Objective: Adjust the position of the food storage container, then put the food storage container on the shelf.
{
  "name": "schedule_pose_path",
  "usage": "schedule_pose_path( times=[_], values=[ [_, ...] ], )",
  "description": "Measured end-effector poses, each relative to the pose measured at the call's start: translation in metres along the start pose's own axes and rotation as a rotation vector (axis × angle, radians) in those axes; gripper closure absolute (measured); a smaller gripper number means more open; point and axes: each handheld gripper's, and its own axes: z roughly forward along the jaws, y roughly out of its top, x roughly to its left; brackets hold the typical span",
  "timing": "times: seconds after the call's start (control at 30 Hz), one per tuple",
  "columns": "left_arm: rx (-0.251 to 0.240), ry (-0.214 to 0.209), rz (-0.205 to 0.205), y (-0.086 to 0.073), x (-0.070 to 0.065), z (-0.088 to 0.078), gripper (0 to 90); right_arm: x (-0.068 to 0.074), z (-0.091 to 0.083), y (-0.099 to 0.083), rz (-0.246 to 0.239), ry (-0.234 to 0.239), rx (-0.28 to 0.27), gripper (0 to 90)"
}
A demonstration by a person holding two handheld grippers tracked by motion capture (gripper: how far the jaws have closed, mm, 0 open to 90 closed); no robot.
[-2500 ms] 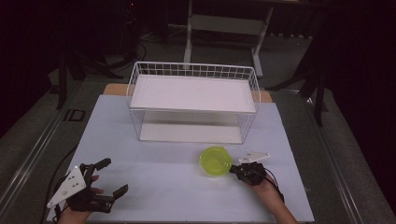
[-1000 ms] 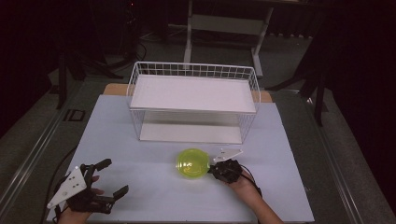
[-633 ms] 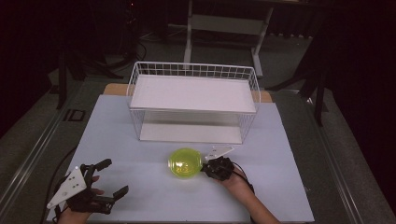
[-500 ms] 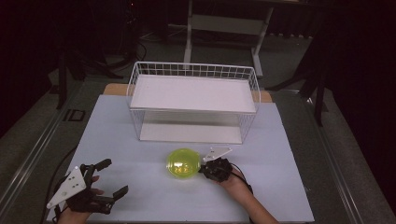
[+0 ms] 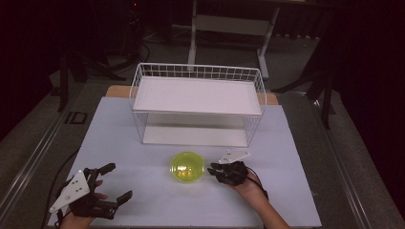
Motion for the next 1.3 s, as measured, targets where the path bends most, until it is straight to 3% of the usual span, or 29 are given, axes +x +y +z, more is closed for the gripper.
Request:
schedule_pose_path(
  times=[0.23,0.4,0.47,0.53,0.57,0.6,0.7,0.8,0.87,0.9,0.97,1.0,1.17,1.3],
  values=[
    [0.003,-0.029,-0.024,-0.002,-0.001,0.004,0.4,0.004,-0.018,-0.006,0.018,0.042,-0.044,28.6],
    [0.027,-0.051,-0.023,-0.003,-0.004,0.011,0.4,0.010,-0.031,-0.003,-0.013,0.009,-0.074,18.0],
    [0.022,-0.069,-0.035,-0.003,-0.004,0.013,0.4,0.013,-0.036,-0.001,-0.014,0.012,-0.092,18.1],
    [0.030,-0.084,-0.047,-0.002,-0.005,0.016,0.4,0.019,-0.040,0.001,-0.029,-0.043,-0.108,18.9],
    [0.037,-0.086,-0.046,-0.001,-0.005,0.018,0.4,0.021,-0.042,0.002,-0.040,-0.051,-0.111,22.4],
    [0.049,-0.089,-0.042,0.000,-0.005,0.020,0.4,0.022,-0.042,0.004,-0.040,-0.028,-0.105,22.6],
    [0.082,-0.103,-0.038,0.006,-0.005,0.027,0.4,0.027,-0.045,0.006,-0.061,-0.073,-0.141,23.6],
    [0.102,-0.118,-0.049,0.010,-0.004,0.034,0.4,0.022,-0.045,0.008,0.017,-0.028,-0.157,20.3],
    [0.126,-0.124,-0.035,0.014,-0.003,0.039,0.4,0.017,-0.045,0.006,0.068,0.009,-0.209,21.6],
    [0.135,-0.124,-0.030,0.015,-0.003,0.041,0.4,0.015,-0.047,0.007,0.105,0.015,-0.204,21.7],
    [0.146,-0.129,-0.032,0.017,-0.003,0.044,0.4,0.015,-0.048,0.008,0.086,-0.011,-0.198,20.3],
    [0.149,-0.136,-0.048,0.019,-0.002,0.049,0.4,0.017,-0.050,0.009,0.054,-0.041,-0.205,17.1],
    [0.170,-0.150,-0.114,0.027,0.002,0.061,0.4,0.020,-0.057,0.018,0.047,-0.079,-0.215,13.5],
    [0.195,-0.159,-0.143,0.034,0.005,0.071,0.4,0.020,-0.059,0.024,0.092,-0.054,-0.227,11.3]
  ],
)
